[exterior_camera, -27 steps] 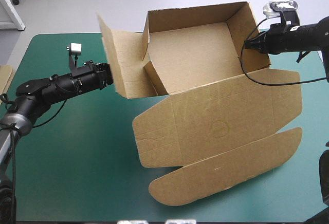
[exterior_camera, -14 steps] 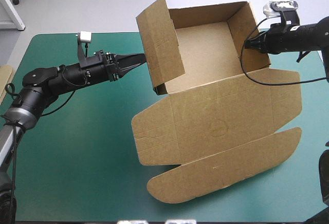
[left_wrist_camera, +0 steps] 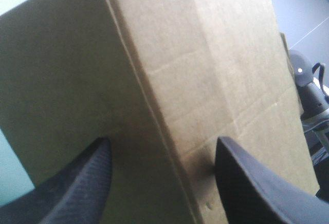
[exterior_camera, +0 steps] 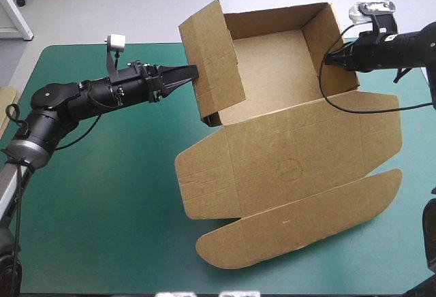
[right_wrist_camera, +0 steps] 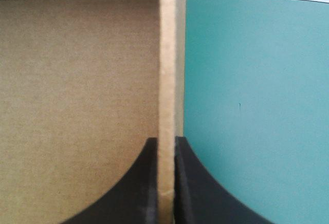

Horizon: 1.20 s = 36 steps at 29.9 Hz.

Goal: Fold the box

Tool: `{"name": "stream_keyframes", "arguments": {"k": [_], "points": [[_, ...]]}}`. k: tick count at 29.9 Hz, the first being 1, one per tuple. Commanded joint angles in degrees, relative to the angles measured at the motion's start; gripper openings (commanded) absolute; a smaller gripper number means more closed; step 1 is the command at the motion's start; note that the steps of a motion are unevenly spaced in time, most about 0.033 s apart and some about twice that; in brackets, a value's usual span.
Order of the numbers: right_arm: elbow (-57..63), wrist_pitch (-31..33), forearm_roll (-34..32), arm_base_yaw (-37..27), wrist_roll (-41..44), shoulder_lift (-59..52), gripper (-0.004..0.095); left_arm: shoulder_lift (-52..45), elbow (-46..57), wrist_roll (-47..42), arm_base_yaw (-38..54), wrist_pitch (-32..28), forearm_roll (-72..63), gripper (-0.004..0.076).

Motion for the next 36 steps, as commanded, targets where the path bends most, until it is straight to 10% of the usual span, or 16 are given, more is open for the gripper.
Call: {"name": "stream_keyframes", "arguments": {"k": [1,36], "points": [[-2.09,-2.38,2.73,-0.09,1.16,-3.02,-0.0014,-1.94,-3.04,-1.86,-0.33,-0.14,-0.80,0.0437],[-2.09,-2.80,-1.26,3.00,8.73,-2.90,-0.0014,4.97,-26.46,-36.43,-16.25,-9.01,47.27,0.0490]]}}
